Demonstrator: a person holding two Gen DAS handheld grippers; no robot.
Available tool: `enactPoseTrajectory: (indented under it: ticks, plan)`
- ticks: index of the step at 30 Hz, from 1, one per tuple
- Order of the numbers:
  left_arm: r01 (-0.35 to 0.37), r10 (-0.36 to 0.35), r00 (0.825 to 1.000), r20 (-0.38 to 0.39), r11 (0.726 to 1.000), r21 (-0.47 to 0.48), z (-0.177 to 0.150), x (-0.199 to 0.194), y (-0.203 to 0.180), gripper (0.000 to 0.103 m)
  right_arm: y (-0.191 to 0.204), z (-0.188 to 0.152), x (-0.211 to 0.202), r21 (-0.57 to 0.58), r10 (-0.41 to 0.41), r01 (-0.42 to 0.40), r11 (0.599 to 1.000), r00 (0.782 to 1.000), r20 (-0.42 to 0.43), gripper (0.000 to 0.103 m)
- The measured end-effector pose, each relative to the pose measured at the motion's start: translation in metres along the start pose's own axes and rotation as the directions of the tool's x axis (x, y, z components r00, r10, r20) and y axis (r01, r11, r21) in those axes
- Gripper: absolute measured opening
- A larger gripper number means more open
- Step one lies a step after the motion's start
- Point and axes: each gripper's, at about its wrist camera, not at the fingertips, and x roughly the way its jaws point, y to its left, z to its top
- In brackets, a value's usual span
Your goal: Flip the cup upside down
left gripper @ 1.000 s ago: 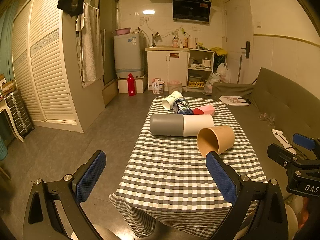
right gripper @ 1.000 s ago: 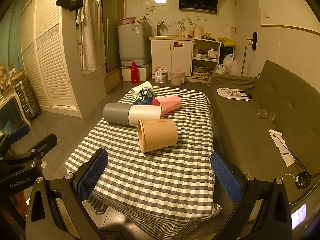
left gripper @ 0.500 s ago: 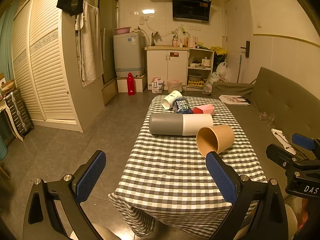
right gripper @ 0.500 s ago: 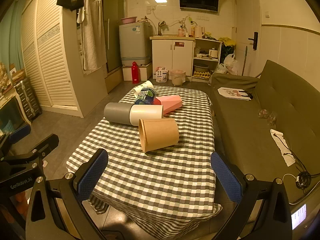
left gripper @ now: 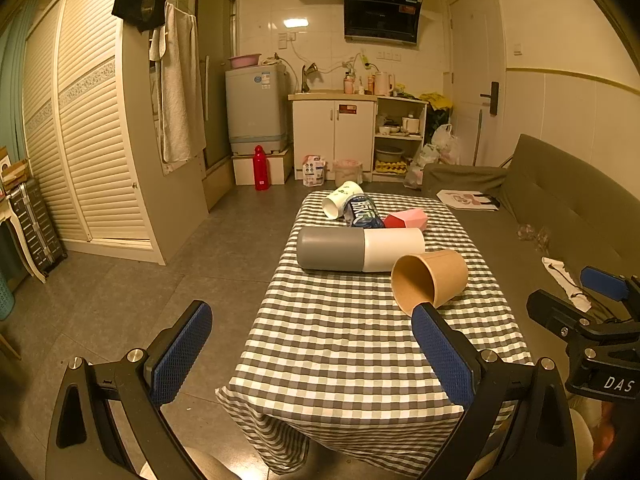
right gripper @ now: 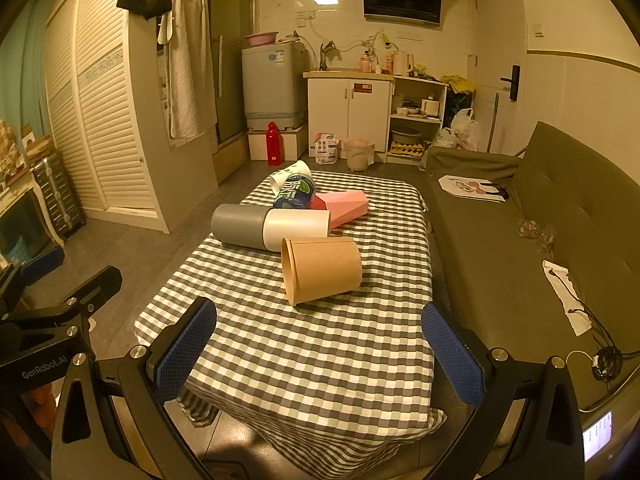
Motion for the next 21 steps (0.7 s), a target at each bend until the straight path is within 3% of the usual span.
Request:
enactPoseTrajectory:
  ticks: [21]
  plan:
    - [-0.012, 0.011, 0.999, -0.042, 1.000, -0.010, 0.009, 0.021, 0.002, 0.103, 0.004, 0.019, 0.017, -0.087, -0.003, 0.001, 0.996, 1.000, -0.021, 0.103]
